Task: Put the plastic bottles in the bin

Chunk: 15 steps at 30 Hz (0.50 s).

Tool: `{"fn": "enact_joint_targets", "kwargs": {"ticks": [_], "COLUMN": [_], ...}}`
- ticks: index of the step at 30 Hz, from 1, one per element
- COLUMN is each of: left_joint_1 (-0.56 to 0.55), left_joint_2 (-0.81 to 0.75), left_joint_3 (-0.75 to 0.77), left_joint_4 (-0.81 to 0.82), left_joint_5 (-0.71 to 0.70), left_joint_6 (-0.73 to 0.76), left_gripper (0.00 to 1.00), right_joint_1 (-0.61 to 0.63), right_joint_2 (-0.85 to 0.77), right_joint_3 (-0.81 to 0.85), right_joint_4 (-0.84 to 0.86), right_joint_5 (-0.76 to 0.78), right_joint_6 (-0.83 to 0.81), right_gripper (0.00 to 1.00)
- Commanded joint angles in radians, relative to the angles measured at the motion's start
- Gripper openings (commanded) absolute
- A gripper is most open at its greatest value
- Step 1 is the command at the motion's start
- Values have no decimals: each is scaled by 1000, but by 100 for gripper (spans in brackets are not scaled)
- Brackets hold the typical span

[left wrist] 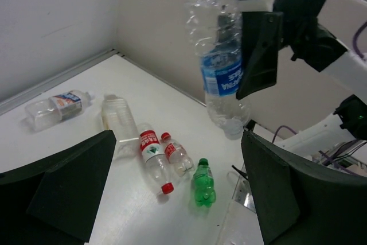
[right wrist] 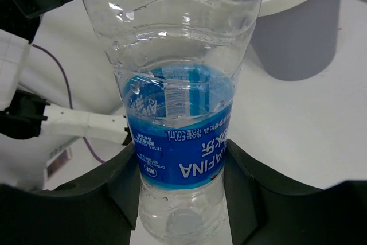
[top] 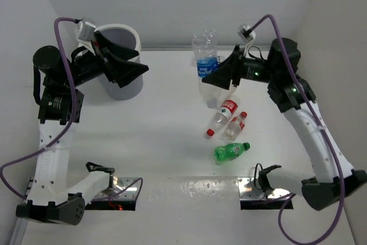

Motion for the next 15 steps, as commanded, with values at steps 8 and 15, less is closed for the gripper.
{"fn": "enact_joint_targets", "kwargs": {"ticks": [8,15], "left_joint_1": [-60,-118], "left_joint_2": [170,248], "left_joint_3": [134,194], "left_joint_4": [110,158], "left_joint_5": [-7,11], "left_joint_6": [-88,-98], "left_gripper": [99,99], "right_joint_1": [231,262], "right_joint_2": [222,304], "right_joint_3": [254,311], "right_joint_4": [1,2], "right_joint_5": [17,24], "right_joint_6": [9,13], "right_gripper": [0,0]}}
